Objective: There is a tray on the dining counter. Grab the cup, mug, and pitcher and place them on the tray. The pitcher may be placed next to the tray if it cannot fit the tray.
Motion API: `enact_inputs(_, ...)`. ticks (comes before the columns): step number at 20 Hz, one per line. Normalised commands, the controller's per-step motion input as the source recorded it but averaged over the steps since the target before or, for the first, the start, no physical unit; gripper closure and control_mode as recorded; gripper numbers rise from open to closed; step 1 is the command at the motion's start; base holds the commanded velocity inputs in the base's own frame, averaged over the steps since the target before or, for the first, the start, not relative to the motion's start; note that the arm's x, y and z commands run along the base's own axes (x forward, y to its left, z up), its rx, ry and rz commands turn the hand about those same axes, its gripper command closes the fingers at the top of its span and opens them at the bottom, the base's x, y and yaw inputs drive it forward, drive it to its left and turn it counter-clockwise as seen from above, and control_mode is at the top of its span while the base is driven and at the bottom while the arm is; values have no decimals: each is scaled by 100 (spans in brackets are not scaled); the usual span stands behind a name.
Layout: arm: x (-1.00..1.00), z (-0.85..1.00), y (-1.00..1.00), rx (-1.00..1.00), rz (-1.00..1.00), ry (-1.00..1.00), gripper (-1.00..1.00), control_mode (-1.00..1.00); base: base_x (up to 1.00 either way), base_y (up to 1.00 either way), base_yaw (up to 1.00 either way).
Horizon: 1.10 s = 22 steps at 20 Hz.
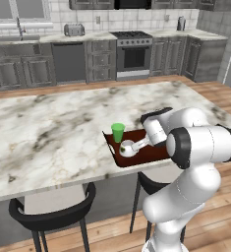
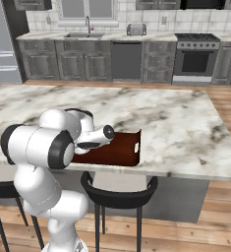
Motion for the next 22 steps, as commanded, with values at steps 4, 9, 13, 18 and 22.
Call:
enact_inputs(4, 0, 0, 0, 0, 0, 0, 100, -100, 0, 0, 0)
enact_inputs(9, 0, 0, 0, 0, 0, 0, 100, -100, 0, 0, 0)
enact_inputs(13, 1, 0, 0, 0, 0, 0, -100, -100, 0, 0, 0)
enact_inputs(18, 0, 0, 0, 0, 0, 0, -100, -100, 0, 0, 0)
enact_inputs(22, 0, 0, 0, 0, 0, 0, -100, -100, 0, 0, 0)
